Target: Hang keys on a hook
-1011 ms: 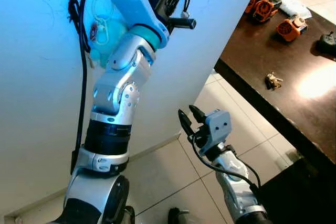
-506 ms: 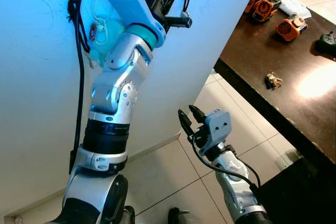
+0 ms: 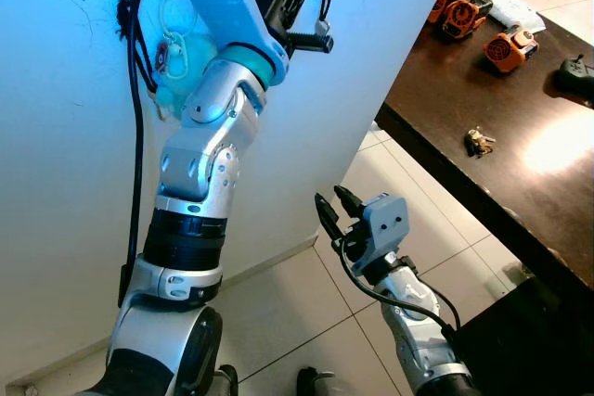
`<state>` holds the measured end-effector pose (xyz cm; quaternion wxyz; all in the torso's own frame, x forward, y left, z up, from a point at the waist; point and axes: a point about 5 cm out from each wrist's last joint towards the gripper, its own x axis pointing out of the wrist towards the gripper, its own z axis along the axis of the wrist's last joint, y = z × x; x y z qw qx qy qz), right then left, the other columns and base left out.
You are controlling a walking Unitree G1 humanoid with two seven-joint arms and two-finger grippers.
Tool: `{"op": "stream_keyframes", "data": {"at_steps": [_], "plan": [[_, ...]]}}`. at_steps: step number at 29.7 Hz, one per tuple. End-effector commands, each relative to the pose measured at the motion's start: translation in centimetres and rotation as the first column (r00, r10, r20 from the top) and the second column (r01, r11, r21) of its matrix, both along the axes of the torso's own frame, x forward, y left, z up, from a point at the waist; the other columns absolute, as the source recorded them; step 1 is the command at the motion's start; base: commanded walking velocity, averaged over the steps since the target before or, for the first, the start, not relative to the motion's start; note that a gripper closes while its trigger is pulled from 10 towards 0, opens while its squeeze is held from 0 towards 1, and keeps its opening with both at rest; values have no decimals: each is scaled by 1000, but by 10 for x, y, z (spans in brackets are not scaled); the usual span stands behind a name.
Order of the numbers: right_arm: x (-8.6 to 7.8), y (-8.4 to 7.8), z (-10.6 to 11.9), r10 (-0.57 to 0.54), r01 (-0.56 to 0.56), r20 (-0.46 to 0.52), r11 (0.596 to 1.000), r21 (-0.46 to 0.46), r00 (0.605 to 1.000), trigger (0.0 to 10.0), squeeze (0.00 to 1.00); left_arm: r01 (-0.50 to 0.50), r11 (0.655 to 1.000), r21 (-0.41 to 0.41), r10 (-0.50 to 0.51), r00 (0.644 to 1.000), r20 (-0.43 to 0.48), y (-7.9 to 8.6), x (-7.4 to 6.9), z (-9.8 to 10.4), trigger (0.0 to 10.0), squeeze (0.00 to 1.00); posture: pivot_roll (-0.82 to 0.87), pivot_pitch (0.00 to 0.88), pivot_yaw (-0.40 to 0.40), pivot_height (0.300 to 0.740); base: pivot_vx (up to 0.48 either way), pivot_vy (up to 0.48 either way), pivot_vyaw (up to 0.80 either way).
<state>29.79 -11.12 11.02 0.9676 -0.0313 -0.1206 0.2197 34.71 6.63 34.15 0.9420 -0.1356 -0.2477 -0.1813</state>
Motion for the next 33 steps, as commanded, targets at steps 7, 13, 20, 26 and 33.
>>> {"op": "stream_keyframes", "data": {"at_steps": [7,13,20,26,33], "plan": [[-3,-2,-7,-3,3,-25,1000,-7,1000,10000,0,-44,991,126,54,996,-73,-2,7,-25,10000,145,-51,156,-21,740,0,0,0],[-3,-2,-7,-4,3,-25,1000,-7,1000,10000,0,-44,982,185,50,998,-30,-7,4,-24,10000,1000,-51,156,-21,740,0,0,0],[-3,-1,-7,-3,3,-24,1000,-5,1000,10000,0,-56,968,246,60,998,-12,-10,3,-25,10000,1000,-52,149,-12,740,0,0,0],[-3,0,-7,-3,3,-25,1000,-5,1000,10000,0,-66,960,273,57,998,40,-11,-4,-26,10000,0,-51,148,-10,740,0,0,0],[-5,-1,-8,-8,8,-28,1000,-5,1000,10000,0,-43,914,404,-11,991,131,-21,-32,-55,10000,0,-56,165,-2,740,0,0,0]]}}
